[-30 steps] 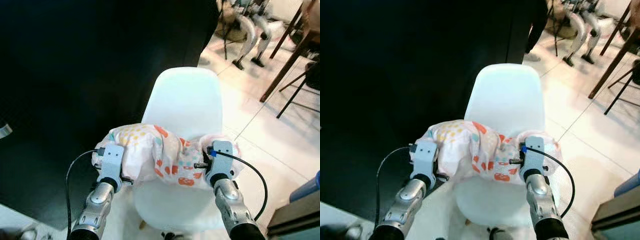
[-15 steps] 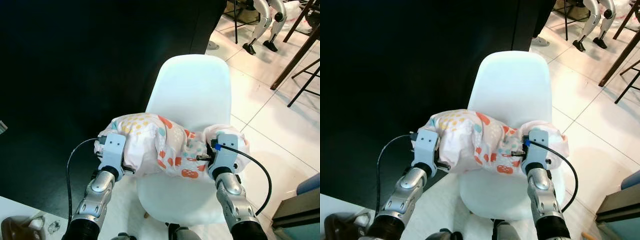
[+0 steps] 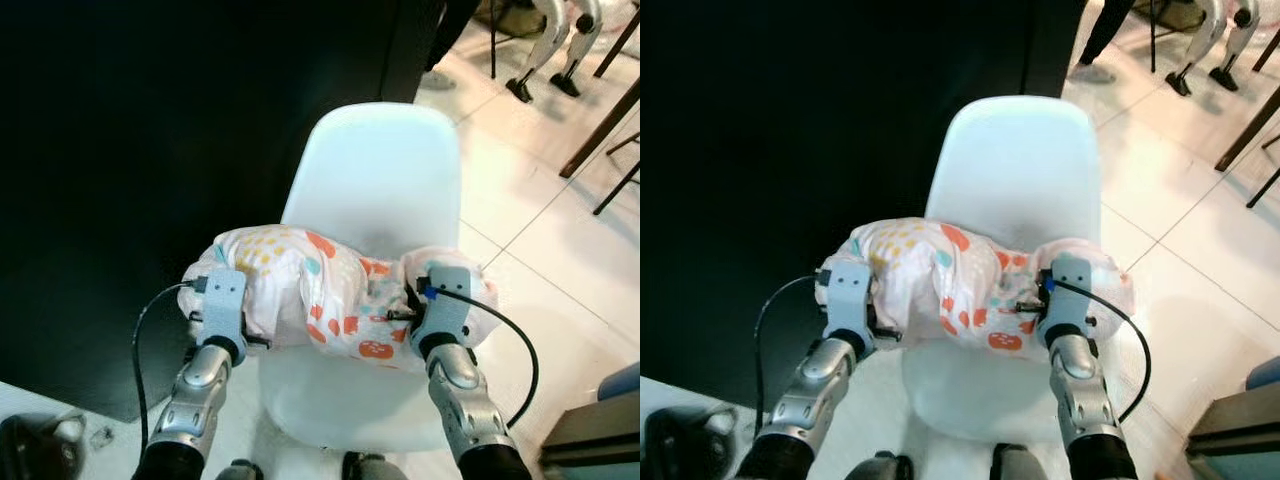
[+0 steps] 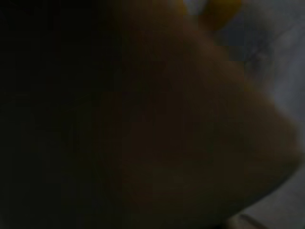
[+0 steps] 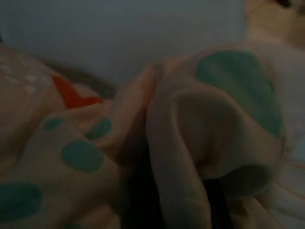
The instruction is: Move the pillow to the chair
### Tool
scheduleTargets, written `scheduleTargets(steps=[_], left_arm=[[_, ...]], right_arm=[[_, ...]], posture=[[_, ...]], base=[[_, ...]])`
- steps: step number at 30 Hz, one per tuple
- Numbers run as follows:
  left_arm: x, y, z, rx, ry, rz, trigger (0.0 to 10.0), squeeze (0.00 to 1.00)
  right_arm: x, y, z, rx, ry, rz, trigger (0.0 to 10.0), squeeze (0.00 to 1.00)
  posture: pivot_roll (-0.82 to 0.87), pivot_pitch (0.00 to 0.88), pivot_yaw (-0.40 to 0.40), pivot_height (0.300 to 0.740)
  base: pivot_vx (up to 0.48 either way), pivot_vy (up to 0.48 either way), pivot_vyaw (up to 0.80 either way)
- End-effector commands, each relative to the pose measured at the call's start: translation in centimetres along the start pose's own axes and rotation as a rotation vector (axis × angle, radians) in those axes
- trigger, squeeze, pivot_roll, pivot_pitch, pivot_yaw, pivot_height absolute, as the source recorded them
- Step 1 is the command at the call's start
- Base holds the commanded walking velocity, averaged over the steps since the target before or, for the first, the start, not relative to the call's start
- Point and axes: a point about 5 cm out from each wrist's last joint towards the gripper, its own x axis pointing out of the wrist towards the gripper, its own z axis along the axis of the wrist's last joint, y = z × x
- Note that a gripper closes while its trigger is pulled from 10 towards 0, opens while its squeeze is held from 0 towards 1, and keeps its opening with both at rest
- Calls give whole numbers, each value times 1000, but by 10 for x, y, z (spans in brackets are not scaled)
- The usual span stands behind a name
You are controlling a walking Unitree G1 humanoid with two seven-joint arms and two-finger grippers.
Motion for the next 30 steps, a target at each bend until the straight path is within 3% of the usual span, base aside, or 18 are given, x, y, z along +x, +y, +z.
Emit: scheduleTargets(steps=[1,4,9,12,30], left_arm=[[-4,-6,-15,-27,69,-19,10000,0],[-5,-6,-17,-98,94,-22,10000,0],[-6,-8,-16,-116,81,-50,10000,0],[-7,-7,-15,-111,74,-35,10000,0],[-5,-2,-14,-41,93,-36,10000,0]], right_arm=[[-7,5,-19,8,86,19,10000,0],[-7,5,-19,5,86,21,10000,0],[-6,6,-18,4,86,25,10000,0],[-5,7,-17,3,86,29,10000,0],[-4,8,-18,0,95,41,10000,0]], posture=[[-58,307,-1,740],[-59,305,-4,740],[-61,304,-6,740],[-61,301,-9,740],[-51,278,-15,740]], base=[[0,-334,0],[0,-96,0],[0,424,0],[0,480,0],[0,0,0]])
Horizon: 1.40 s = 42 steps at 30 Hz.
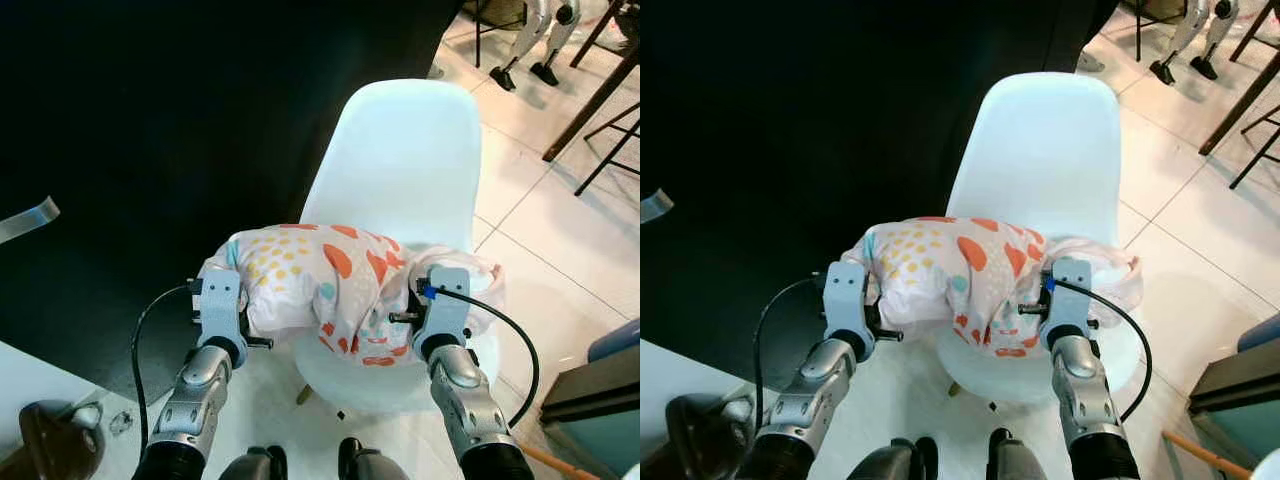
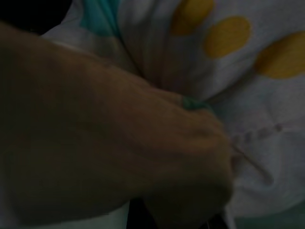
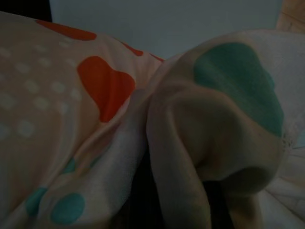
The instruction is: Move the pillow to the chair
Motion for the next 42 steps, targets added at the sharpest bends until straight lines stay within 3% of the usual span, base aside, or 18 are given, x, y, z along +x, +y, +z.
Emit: scheduleTargets(steps=[1,7,16,21,30,42], left_arm=[[-2,-7,-9,23,46,-40,10000,0],[0,-9,-9,37,50,-52,10000,0],[0,-9,-9,37,53,-51,10000,0],[0,-8,-11,-4,71,-45,10000,0],[0,-7,-11,-30,77,-44,10000,0],[3,-1,-9,62,74,-4,10000,0]], right_arm=[[-3,7,-13,-3,55,40,10000,0],[-5,5,-14,-1,58,32,10000,0],[-4,5,-14,0,56,30,10000,0],[-3,5,-13,0,54,31,10000,0],[-3,4,-12,1,53,28,10000,0],[-1,6,-10,0,49,34,10000,0]], posture=[[-51,277,-14,740],[-53,273,-10,740],[-54,273,-11,740],[-55,282,-11,740],[-57,287,-12,740],[-57,287,-16,740]], base=[[0,0,0],[0,-142,0],[0,-480,0],[0,-442,0],[0,427,0],[0,0,0]])
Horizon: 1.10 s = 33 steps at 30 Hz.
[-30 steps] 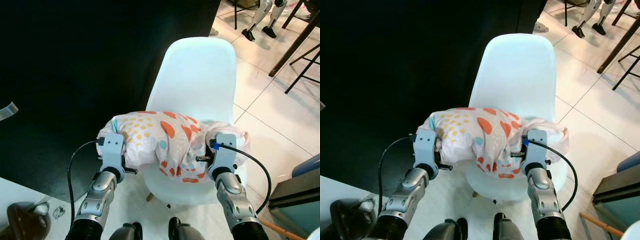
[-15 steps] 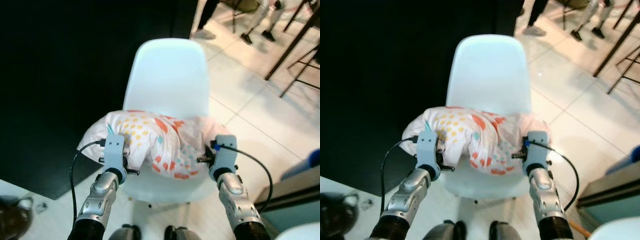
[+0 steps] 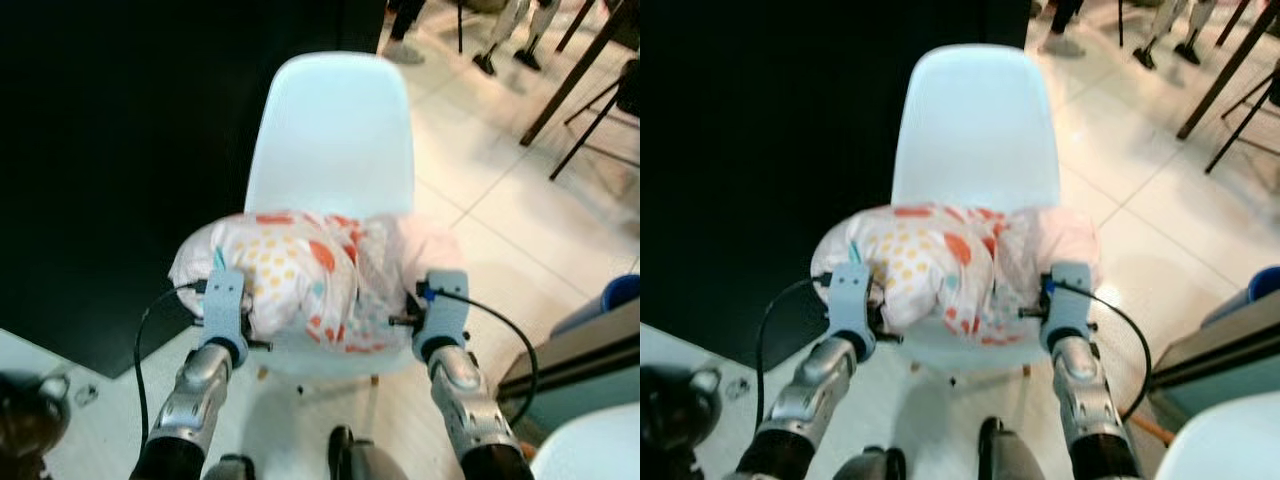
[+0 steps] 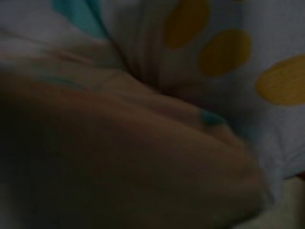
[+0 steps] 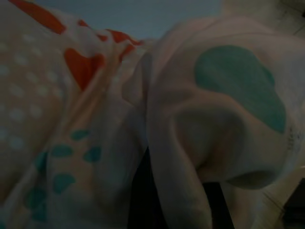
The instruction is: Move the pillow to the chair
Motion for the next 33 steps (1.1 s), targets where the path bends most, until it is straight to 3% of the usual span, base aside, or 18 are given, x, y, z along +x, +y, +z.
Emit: scheduleTargets(steps=[1,5,11,14,15,16,20,22,25,28,31,32,33], left_arm=[[0,-7,-4,23,12,-31,10000,0],[0,-9,-5,36,16,-58,10000,0],[10,-14,-14,138,101,-105,10000,0],[26,-25,1,206,94,-149,10000,0],[35,-32,19,205,39,-173,10000,0],[35,-32,19,205,39,-173,10000,0],[52,-49,93,187,-225,-215,10000,0],[51,-52,133,174,-412,-216,10000,0],[40,-52,169,170,-629,-229,10000,0],[36,-54,167,175,-658,-262,10000,0],[34,-58,105,181,-501,-337,10000,0],[31,-59,76,192,-401,-358,10000,0],[31,-59,76,192,-401,-358,10000,0]], right_arm=[[-1,5,-6,-2,29,21,10000,0],[0,4,-6,-2,31,21,10000,0],[10,2,1,-16,21,22,10000,0],[26,-4,21,-42,-20,7,10000,0],[34,-8,35,-51,-52,-8,10000,0],[34,-8,35,-51,-52,-8,10000,0],[50,-21,83,-26,-181,-70,10000,0],[51,-27,98,-3,-248,-94,10000,0],[45,-33,103,25,-322,-124,10000,0],[41,-35,96,26,-328,-137,10000,0],[30,-36,58,9,-261,-164,10000,0],[25,-36,45,2,-227,-170,10000,0],[25,-36,45,2,-227,-170,10000,0]], posture=[[-56,287,-16,740],[-54,285,-16,740],[-49,279,-15,740],[-44,270,-10,740],[-47,263,-6,740],[-47,263,-6,740],[-49,253,4,740],[-48,245,12,740],[-46,241,15,740],[-40,239,19,740],[-37,236,20,740],[-38,234,20,740],[-38,234,20,740]], base=[[0,0,0],[0,0,0],[0,0,0],[0,0,0],[0,0,0],[0,0,0],[0,0,0],[0,0,0],[0,0,0],[0,0,0],[0,0,0],[0,0,0],[0,0,0]])
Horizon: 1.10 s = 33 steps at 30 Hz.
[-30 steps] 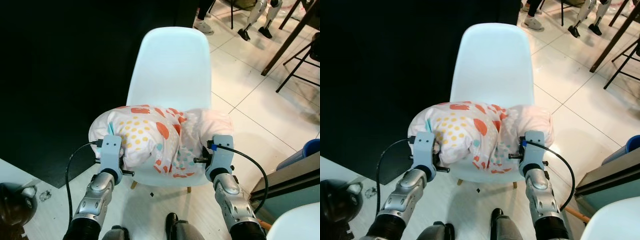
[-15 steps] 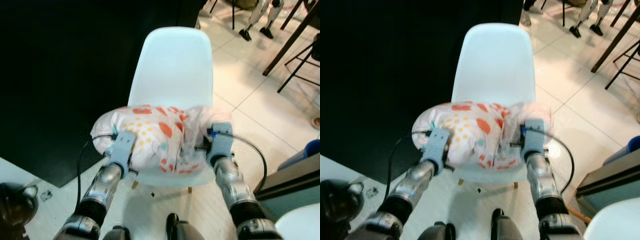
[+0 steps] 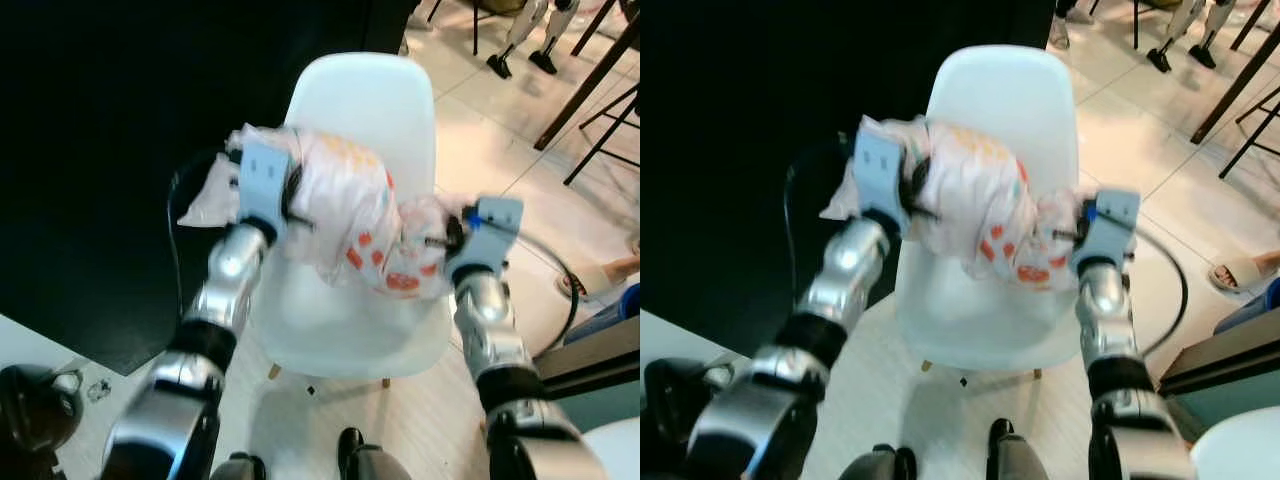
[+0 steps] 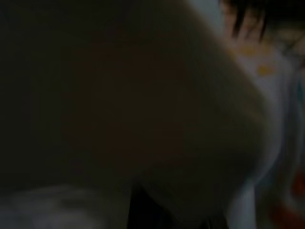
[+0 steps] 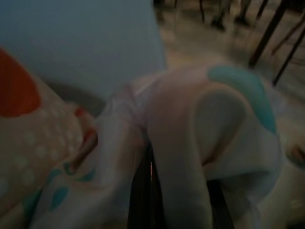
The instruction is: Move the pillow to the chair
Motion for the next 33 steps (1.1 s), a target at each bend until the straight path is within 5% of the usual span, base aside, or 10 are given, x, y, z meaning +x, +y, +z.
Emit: scheduleTargets(steps=[1,2,6,7,10,18,33], left_arm=[[-23,-25,-46,35,212,-111,10000,0],[-46,-33,-75,87,367,-135,10000,0],[-61,-34,-91,51,439,-94,10000,0],[-74,-28,-104,43,515,-29,10000,0],[-83,-21,-111,92,564,-10,10000,0],[-78,-3,-103,82,534,73,10000,0],[-75,13,-98,94,527,127,10000,0]], right_arm=[[-12,5,-20,-39,46,24,10000,0],[-22,6,-36,-84,107,46,10000,0],[-30,6,-49,-98,166,60,10000,0],[-37,8,-61,-105,225,74,10000,0],[-41,9,-68,-76,264,78,10000,0],[-44,17,-72,35,301,114,10000,0],[-42,28,-73,5,338,134,10000,0]], posture=[[-40,234,20,740],[-40,234,20,740],[-40,231,16,740],[-44,225,10,740],[-46,219,6,740],[-50,203,0,725],[-46,221,-12,676]], base=[[0,0,0],[0,0,0],[0,0,0],[0,0,0],[0,0,0],[0,0,0],[0,0,0]])
